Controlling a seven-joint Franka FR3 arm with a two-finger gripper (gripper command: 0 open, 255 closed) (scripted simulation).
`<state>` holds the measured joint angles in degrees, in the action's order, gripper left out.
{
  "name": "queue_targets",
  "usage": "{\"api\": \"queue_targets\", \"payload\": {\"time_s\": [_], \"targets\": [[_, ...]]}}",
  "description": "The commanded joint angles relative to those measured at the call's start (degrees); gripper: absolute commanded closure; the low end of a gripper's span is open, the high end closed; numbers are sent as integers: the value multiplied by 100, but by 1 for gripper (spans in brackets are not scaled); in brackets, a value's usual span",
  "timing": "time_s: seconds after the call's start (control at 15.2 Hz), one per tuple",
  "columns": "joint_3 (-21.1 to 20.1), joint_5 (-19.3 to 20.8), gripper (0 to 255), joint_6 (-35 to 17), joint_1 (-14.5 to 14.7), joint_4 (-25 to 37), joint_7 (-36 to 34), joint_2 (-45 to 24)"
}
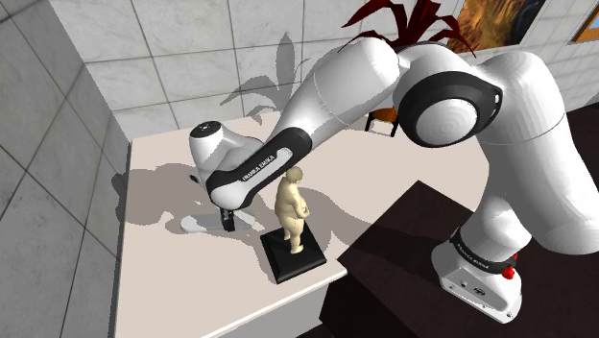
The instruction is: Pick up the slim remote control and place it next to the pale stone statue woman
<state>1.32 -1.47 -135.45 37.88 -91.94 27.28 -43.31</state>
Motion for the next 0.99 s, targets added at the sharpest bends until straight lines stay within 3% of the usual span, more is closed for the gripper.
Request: {"api": "queue_targets", "payload": {"time_s": [0.0, 0.07, 0.4, 0.66, 0.92], "targets": [[3, 3, 255, 5, -1, -10, 1, -18], [3, 3, 0, 11, -1, -4, 0, -19], [3, 2, 0, 5, 0, -10, 1, -18], [15, 15, 0, 459, 7, -53, -6, 479], [15, 15, 0, 459, 7, -53, -6, 479]]}}
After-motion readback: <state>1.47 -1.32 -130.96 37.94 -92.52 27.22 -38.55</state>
